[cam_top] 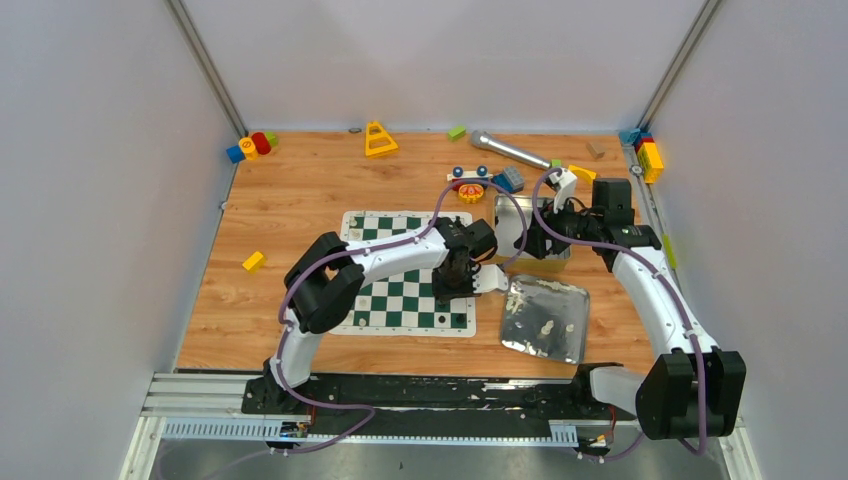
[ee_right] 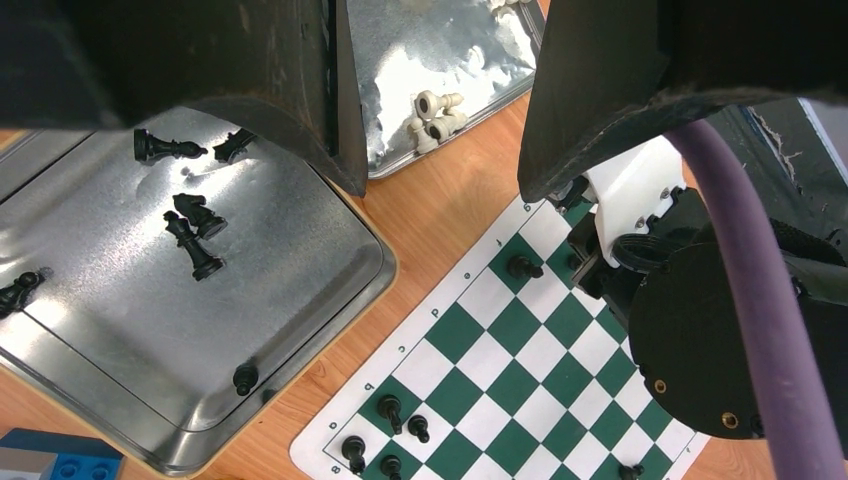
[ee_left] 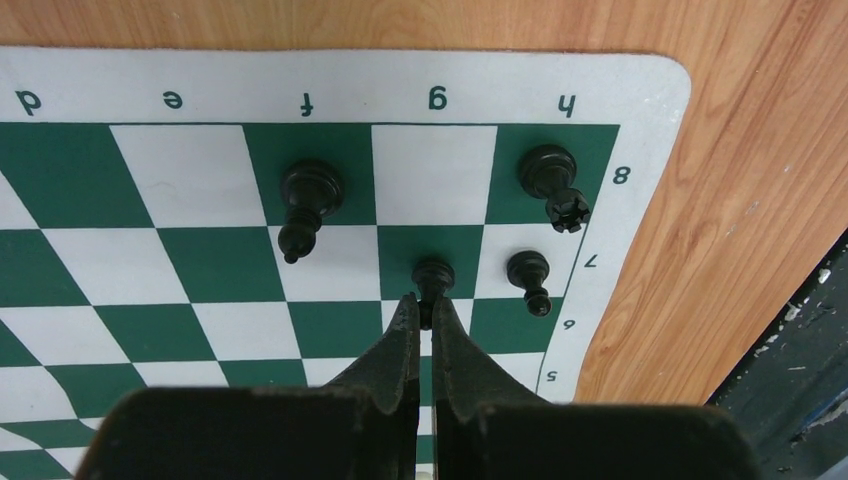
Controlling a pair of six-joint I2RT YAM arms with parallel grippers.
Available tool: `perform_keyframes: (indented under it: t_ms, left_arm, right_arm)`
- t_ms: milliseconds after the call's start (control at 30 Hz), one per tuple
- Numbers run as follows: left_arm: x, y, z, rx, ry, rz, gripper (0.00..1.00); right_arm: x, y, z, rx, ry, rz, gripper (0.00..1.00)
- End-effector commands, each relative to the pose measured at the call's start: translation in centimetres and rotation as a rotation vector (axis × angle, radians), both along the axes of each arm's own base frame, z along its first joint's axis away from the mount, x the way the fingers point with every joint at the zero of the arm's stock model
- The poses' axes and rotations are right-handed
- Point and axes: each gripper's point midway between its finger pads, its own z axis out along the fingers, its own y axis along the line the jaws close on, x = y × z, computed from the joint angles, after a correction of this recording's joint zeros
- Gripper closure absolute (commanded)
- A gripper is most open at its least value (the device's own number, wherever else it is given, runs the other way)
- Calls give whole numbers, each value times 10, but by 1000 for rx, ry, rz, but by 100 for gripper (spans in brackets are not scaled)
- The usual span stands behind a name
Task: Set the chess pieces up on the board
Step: Place the chess piece on the chessboard.
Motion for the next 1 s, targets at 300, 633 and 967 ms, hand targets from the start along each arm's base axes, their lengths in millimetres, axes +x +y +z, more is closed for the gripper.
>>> perform_keyframes:
  t_ms: [300, 633, 967]
  left_arm:
    - [0, -15, -2, -4, 5, 38, 73]
    - [6, -13, 20, -45, -60, 57, 48]
    - [21, 6, 79, -173, -194, 83, 34]
  right_arm:
    - [4, 6, 14, 33, -59, 34, 42]
    - [7, 1, 12, 22, -56, 12, 42]
    - [16, -4, 4, 1, -24, -28, 42]
